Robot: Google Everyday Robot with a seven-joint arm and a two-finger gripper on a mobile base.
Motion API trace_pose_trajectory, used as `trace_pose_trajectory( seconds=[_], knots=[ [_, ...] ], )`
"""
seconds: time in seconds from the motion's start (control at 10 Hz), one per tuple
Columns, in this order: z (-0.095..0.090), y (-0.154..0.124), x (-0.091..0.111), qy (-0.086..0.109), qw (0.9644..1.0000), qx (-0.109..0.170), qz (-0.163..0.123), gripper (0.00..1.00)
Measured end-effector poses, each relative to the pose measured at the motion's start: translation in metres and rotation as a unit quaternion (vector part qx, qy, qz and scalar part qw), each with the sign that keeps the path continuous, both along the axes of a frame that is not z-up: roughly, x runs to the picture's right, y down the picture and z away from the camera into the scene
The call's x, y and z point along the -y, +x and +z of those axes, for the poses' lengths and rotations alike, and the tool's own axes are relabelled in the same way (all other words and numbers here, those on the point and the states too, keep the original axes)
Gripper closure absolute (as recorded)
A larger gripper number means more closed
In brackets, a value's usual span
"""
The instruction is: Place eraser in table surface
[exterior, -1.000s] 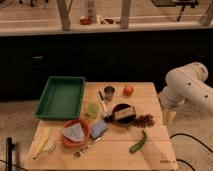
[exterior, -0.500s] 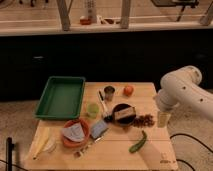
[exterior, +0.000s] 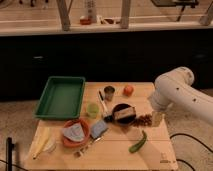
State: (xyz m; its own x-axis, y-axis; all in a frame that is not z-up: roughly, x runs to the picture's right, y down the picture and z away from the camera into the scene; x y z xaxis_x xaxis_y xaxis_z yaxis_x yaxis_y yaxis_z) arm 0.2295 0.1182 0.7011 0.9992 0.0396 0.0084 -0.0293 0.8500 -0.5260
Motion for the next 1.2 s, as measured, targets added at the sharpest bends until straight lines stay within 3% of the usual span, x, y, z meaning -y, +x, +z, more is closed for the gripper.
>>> trace_pose_trajectory(
  seconds=[1.2],
  knots=[
    [0.027, -0.047, 0.013, 0.01, 0.9993, 0.031, -0.019, 0.2]
  ],
)
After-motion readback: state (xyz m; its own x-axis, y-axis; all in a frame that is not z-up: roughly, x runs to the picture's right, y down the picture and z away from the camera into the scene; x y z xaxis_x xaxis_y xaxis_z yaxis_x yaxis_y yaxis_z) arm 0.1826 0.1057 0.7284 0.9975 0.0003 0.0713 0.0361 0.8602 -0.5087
